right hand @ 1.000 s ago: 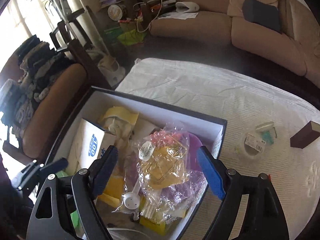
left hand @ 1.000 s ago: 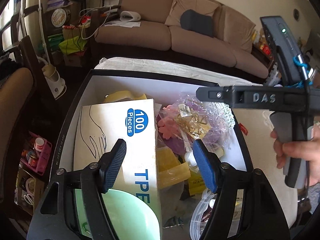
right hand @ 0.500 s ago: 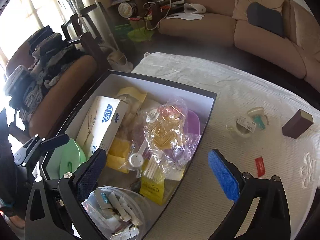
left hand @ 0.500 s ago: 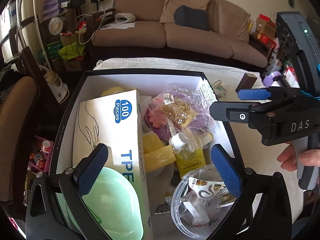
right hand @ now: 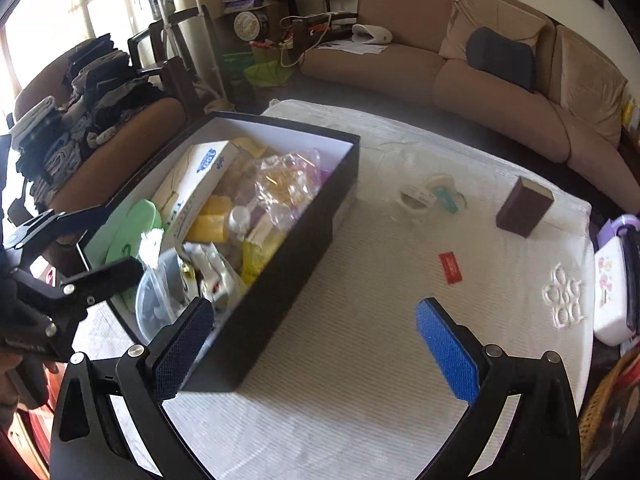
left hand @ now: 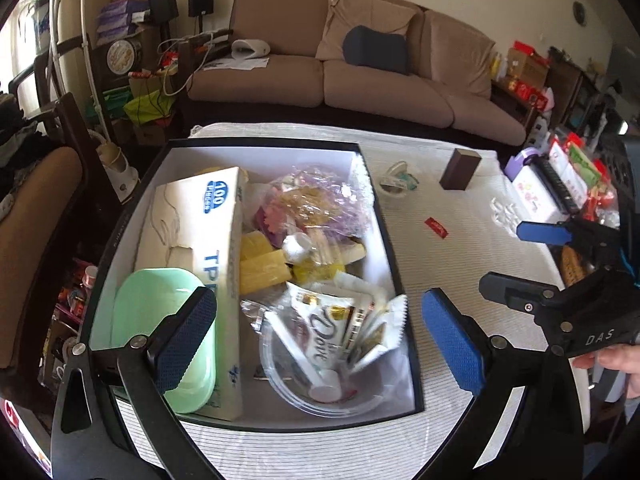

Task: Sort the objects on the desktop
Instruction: 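Withdraw both tools from the box back over the table, then grasp the bagged white tape roll with the left tool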

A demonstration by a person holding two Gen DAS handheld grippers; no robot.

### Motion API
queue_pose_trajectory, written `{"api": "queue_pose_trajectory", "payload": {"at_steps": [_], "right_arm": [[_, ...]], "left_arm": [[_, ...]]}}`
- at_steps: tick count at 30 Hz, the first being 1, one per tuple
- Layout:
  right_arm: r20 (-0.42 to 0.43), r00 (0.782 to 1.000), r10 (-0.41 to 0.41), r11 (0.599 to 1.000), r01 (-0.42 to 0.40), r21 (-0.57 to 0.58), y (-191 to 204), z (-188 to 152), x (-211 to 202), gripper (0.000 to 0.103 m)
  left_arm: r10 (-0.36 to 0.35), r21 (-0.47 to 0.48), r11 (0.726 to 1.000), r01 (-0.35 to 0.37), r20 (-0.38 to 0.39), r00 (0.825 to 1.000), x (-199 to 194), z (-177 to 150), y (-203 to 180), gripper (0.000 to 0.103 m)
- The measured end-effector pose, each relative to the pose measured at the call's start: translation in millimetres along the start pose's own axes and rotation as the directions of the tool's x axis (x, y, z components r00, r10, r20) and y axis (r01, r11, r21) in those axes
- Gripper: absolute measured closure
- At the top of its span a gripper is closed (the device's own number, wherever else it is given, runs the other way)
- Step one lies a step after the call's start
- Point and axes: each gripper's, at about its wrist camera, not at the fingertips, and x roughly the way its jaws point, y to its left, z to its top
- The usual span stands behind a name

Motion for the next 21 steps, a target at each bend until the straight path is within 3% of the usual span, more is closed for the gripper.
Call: {"api": "queue_pose_trajectory", "payload": {"at_steps": [9, 16, 21], "right_arm": [[0.097, 0.99, -0.107, 0.984, 0.091, 0.154, -90.6, -98.7, -59.0, 0.0], [0.161, 0.977, -0.137, 0.966, 0.096, 0.241, -134.2, -125.8, -68.4, 0.0], [0.186, 0.977, -0.105, 0.944, 0.039, 0.328, -163.0, -137.5, -52.9, 0.0]], "left_arm": [[-0.062, 0.078, 0.995, 0.06, 0.02, 0.998, 22.6, -15.1, -97.0, 0.0], [-0.106, 0.115, 0.988, 0.105, 0.003, 0.994, 72.4, -18.5, -152.5, 0.0], [-0.09, 0.125, 0.988, 0.095, -0.045, 0.995, 123.1, -16.7, -176.1, 0.0]]}}
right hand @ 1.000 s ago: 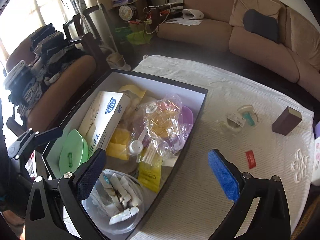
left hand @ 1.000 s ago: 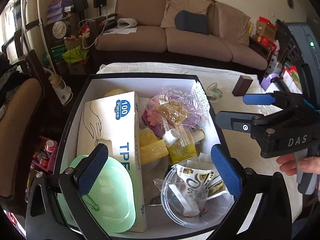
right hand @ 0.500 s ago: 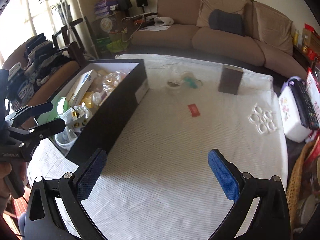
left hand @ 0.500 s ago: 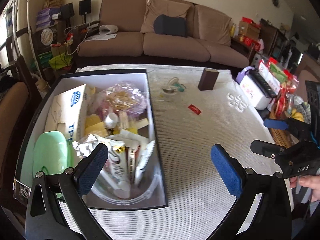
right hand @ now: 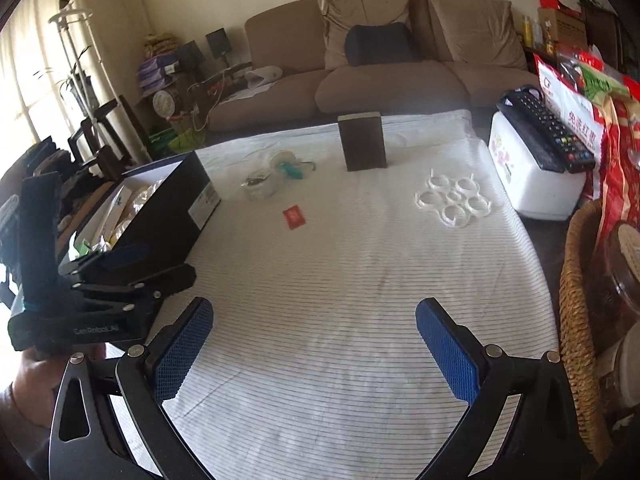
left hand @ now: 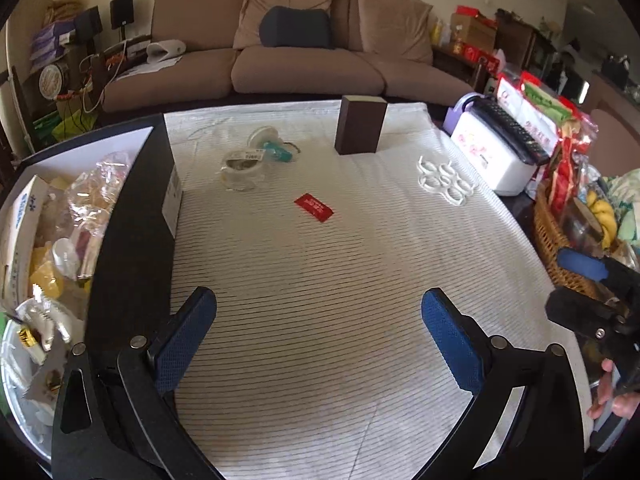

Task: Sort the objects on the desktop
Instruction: 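Grasp the bagged white tape roll with the left tool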

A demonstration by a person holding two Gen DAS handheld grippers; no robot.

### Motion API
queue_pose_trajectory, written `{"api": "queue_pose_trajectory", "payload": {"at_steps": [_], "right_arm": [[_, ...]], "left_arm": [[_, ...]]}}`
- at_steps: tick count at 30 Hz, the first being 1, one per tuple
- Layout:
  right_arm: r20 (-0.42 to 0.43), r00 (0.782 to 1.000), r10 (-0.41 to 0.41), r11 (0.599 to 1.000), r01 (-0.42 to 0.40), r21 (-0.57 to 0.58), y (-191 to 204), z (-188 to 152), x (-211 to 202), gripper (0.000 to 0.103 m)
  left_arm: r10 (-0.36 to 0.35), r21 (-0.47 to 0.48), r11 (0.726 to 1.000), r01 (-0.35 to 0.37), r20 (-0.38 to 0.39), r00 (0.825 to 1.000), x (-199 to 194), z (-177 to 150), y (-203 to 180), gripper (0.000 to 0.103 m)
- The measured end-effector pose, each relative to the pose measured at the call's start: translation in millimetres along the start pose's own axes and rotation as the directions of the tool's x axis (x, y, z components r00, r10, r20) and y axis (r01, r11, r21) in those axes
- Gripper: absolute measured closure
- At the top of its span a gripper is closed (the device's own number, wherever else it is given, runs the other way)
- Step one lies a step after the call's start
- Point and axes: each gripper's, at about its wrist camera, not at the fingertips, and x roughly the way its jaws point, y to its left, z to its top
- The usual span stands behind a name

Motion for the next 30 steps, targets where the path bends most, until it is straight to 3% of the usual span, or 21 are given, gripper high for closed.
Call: {"api": "queue_pose_trajectory", "payload": {"at_steps": [6, 9, 12, 16, 21, 27, 28, 30], "right_arm": [[-0.054, 0.997, 0.062, 0.993, -0.057, 0.1, -24.6, -9.2, 19.7, 0.0], [-0.054, 0.996, 0.078, 0.993, -0.073, 0.09, -22.1, -7.2, 19.1, 0.0], [-0.047, 0.995, 0.085, 0.995, -0.082, 0.06, -15.8, -6.4, 15.3, 0.0], [-0.068, 0.992, 0.105, 0.993, -0.101, 0.066, -15.3, -9.6, 18.1, 0.0], [-0.079, 0.992, 0.102, 0.993, -0.097, 0.066, -16.9, -9.6, 21.4, 0.0], [-0.086, 0.989, 0.124, 0.99, -0.116, 0.084, -20.7, -8.6, 25.1, 0.0], [-0.092, 0.987, 0.13, 0.989, -0.122, 0.088, -21.7, -9.0, 26.4, 0.0], [-0.096, 0.987, 0.131, 0.988, -0.122, 0.095, -23.0, -9.6, 28.3, 0.0]], "left_arm": [[0.089, 0.025, 0.996, -0.088, -0.048, 0.995, 64.9, 3.6, -6.3, 0.0], [0.117, 0.021, 0.993, -0.116, -0.045, 0.992, 85.4, 10.8, 0.8, 0.0], [0.107, -0.032, 0.994, -0.108, -0.024, 0.994, 94.9, 30.5, 12.6, 0.0], [0.145, -0.068, 0.987, -0.145, -0.007, 0.989, 117.1, 66.4, 24.5, 0.0], [0.192, -0.109, 0.975, -0.195, -0.04, 0.981, 155.4, 98.9, 45.0, 0.0], [0.238, -0.129, 0.96, -0.248, -0.091, 0.967, 198.1, 114.9, 60.6, 0.002], [0.25, -0.127, 0.957, -0.261, -0.097, 0.963, 203.4, 115.9, 62.7, 0.003], [0.28, -0.121, 0.95, -0.289, -0.091, 0.956, 207.7, 117.4, 64.7, 0.027]]}}
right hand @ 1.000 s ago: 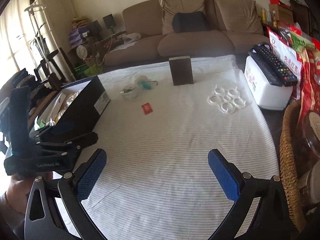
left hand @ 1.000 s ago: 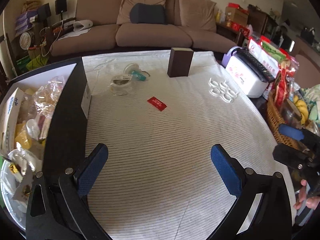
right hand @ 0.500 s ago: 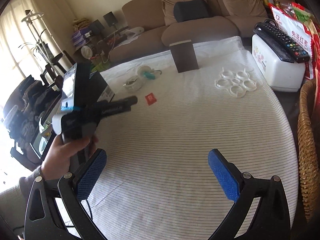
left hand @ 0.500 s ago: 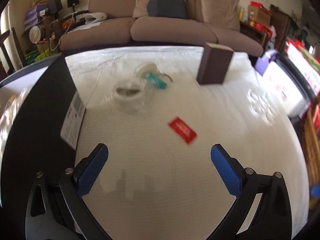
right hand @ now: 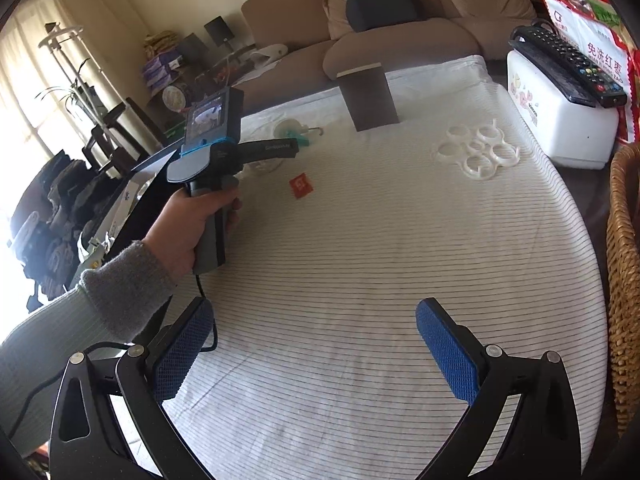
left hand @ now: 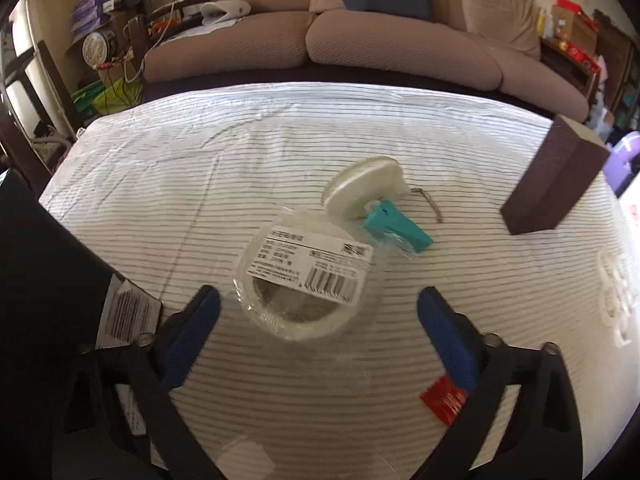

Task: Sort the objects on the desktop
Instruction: 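Grasp the bagged white tape roll with the left tool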

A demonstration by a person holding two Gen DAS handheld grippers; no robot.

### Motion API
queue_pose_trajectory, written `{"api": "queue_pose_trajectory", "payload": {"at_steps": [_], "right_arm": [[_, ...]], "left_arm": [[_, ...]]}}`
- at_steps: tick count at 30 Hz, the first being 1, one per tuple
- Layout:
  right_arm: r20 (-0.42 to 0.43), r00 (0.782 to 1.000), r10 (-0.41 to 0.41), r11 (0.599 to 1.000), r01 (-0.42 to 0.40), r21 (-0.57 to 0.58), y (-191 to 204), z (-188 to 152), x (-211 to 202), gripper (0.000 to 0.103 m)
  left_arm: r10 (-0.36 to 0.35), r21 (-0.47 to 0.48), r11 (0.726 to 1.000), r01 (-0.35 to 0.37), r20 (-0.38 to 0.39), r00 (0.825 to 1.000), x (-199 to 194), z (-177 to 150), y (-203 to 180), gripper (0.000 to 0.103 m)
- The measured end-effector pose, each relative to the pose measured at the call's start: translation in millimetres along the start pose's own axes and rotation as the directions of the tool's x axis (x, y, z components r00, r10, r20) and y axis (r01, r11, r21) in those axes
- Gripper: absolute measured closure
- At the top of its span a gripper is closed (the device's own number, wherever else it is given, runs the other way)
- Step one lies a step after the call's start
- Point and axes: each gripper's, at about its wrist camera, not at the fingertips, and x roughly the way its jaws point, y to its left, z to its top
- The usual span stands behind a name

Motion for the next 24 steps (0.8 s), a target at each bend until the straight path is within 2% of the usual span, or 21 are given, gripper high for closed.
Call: {"api": "queue_pose_trajectory", "payload": {"at_steps": [1, 2, 6, 12, 21, 24], "right_arm": [[-0.003, 1.0, 0.001, 1.0, -0.001, 0.001, -0.2, 0.0, 1.1, 0.0], [-0.005, 1.0, 0.0, 1.0, 0.0, 0.001, -0.1, 0.1, 1.8, 0.0], [-0.009, 1.0, 0.002, 1.0, -0.002, 0.007, 0.0, -0.2, 4.6, 0.0], [0.002, 1.0, -0.005, 1.0, 0.005, 0.026, -1.1, 1.6, 5.7, 0.0], [0.018, 1.0, -0.008, 1.0, 0.008, 0.007, 6.4, 4.1, 1.5, 0.0], [0.026, 1.0, -0.016, 1.0, 0.016, -0.012, 15.0, 4.2, 3.2, 0.0]], "left_arm": [[0.002, 0.0, 1.0, -0.002, 0.004, 1.0, 1.1, 1.2, 1.0, 0.036], [-0.019, -0.003, 1.0, 0.019, 0.001, 1.0, 1.7, 2.0, 1.5, 0.041], [-0.052, 0.025, 0.998, 0.052, 0.018, 0.998, -9.5, -1.1, 2.7, 0.044], [-0.163, 0.024, 0.986, 0.162, 0.063, 0.985, -64.8, -28.0, 6.5, 0.044], [-0.363, 0.024, 0.932, 0.363, 0.086, 0.928, -195.3, -107.8, 40.5, 0.044], [-0.393, 0.009, 0.919, 0.394, 0.1, 0.914, -230.6, -127.2, 65.7, 0.044]]}}
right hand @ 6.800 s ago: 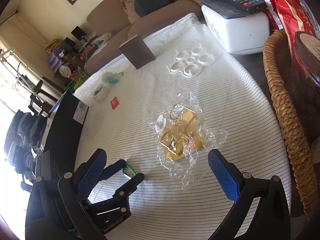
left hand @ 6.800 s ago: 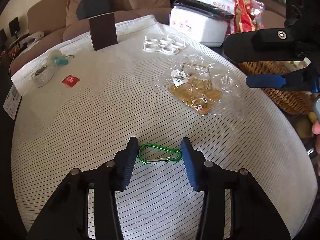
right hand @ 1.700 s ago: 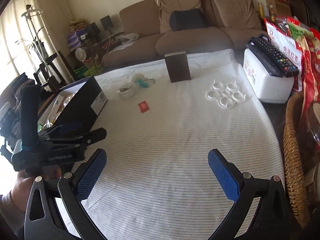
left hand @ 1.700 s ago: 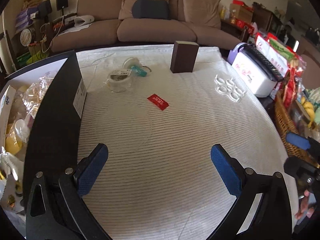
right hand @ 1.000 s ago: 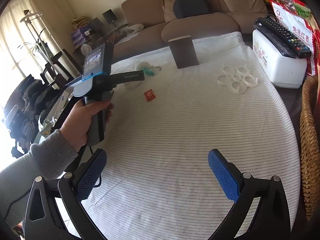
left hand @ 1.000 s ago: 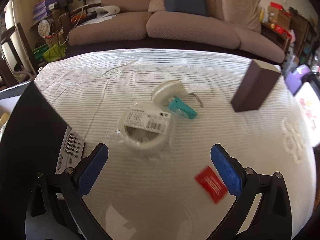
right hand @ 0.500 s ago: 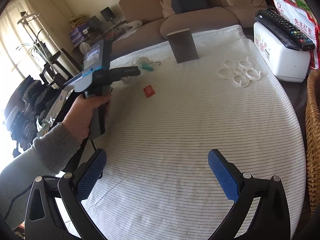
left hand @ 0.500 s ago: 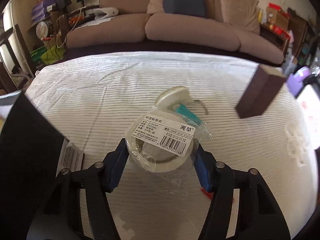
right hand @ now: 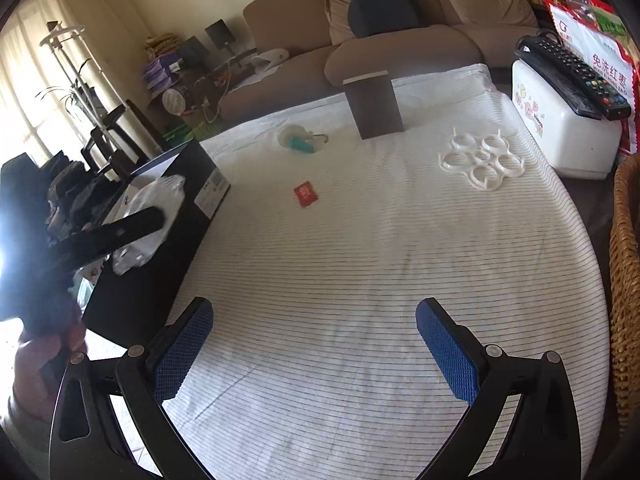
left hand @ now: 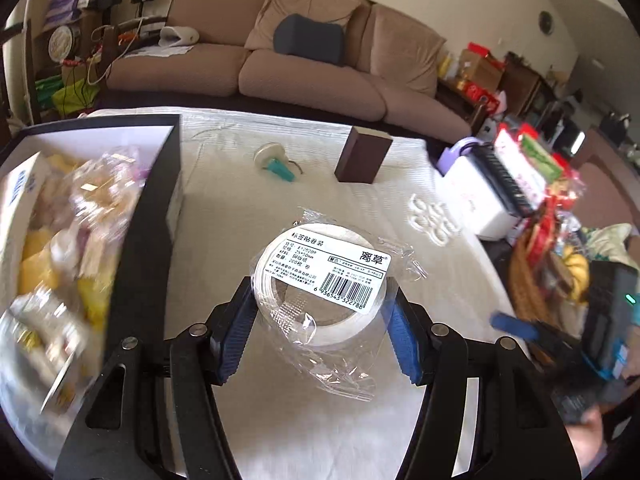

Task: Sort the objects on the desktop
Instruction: 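Grasp the bagged white tape roll with the left tool, then carry the tape roll over the box with the left tool while the right tool grasps the dispenser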

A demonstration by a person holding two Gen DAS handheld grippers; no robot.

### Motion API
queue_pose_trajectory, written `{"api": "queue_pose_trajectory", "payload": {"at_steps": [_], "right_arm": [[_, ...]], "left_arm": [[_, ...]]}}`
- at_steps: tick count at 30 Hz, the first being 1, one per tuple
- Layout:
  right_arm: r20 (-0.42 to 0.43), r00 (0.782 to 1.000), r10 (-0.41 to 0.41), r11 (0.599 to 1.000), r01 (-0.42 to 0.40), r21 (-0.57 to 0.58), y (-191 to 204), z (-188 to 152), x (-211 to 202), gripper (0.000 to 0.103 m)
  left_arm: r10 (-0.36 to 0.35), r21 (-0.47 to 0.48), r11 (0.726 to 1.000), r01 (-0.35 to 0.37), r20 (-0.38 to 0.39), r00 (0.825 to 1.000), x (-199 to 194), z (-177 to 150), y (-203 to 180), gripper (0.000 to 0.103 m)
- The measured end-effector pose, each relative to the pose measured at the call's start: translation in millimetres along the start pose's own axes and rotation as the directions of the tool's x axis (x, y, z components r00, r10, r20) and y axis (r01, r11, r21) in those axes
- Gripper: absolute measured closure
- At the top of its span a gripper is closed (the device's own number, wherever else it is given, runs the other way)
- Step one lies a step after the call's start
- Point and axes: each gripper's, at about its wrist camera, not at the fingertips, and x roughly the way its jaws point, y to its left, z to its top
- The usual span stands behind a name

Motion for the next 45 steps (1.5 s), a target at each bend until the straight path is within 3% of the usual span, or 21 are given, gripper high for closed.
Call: {"api": "queue_pose_trajectory", "payload": {"at_steps": [4, 8, 13, 17, 23, 26, 31, 33, 34, 35, 36, 41, 45], "right_arm": [[-0.008, 1.0, 0.021, 1.0, -0.021, 0.007, 12.7, 16.2, 18.3, 0.0], [-0.014, 1.0, 0.015, 1.0, -0.015, -0.021, 30.6, 56.4, 50.9, 0.0], [0.003, 1.0, -0.031, 0.994, 0.032, -0.101, 57.0, 121.1, 107.3, 0.0], [0.002, 0.999, -0.051, 0.99, 0.05, -0.133, 66.4, 165.7, 164.6, 0.0], [-0.012, 0.997, -0.081, 0.986, 0.078, -0.147, 68.8, 203.5, 240.3, 0.0], [-0.031, 0.988, -0.152, 0.959, 0.14, -0.246, 76.5, 205.9, 274.3, 0.0], [-0.039, 0.961, -0.275, 0.873, 0.233, -0.429, 86.7, 201.2, 318.9, 0.0], [-0.079, 0.946, -0.314, 0.847, 0.241, -0.474, 85.9, 194.9, 336.2, 0.008], [-0.076, 0.947, -0.311, 0.844, 0.238, -0.481, 85.6, 192.5, 337.6, 0.009], [-0.052, 0.948, -0.315, 0.841, 0.253, -0.477, 85.3, 193.1, 334.6, 0.042], [-0.042, 0.944, -0.328, 0.838, 0.27, -0.473, 84.3, 193.6, 332.7, 0.045], [-0.056, 0.956, -0.29, 0.854, 0.231, -0.466, 87.8, 191.1, 309.6, 0.045], [-0.045, 0.985, -0.167, 0.894, 0.132, -0.429, 103.1, 194.7, 258.4, 0.045]], "left_arm": [[-0.008, -0.014, 1.0, 0.008, 0.043, 0.999, -46.8, -11.4, 13.7, 0.044], [-0.033, -0.044, 0.998, 0.037, 0.097, 0.995, -81.6, -10.7, 31.6, 0.044], [0.027, -0.06, 0.998, -0.02, 0.127, 0.991, -105.5, 18.6, 67.6, 0.044], [0.123, -0.093, 0.99, -0.107, 0.181, 0.976, -115.7, 35.4, 99.5, 0.044], [0.155, -0.18, 0.976, -0.12, 0.192, 0.969, -115.4, 35.9, 148.7, 0.044], [0.15, -0.219, 0.97, -0.107, 0.191, 0.97, -117.4, 33.9, 171.6, 0.044], [0.18, -0.266, 0.956, -0.126, 0.189, 0.965, -120.5, 28.3, 202.2, 0.044], [0.189, -0.275, 0.952, -0.135, 0.179, 0.965, -118.2, 26.3, 209.6, 0.044], [0.195, -0.284, 0.949, -0.14, 0.173, 0.965, -116.8, 25.0, 213.7, 0.044], [0.2, -0.293, 0.945, -0.144, 0.17, 0.965, -116.3, 23.9, 217.0, 0.044], [0.205, -0.303, 0.942, -0.147, 0.168, 0.964, -116.3, 22.8, 221.1, 0.044], [0.21, -0.323, 0.935, -0.148, 0.163, 0.964, -114.2, 21.4, 228.3, 0.044], [0.194, -0.32, 0.937, -0.139, 0.147, 0.97, -104.6, 21.2, 225.1, 0.044]]}}
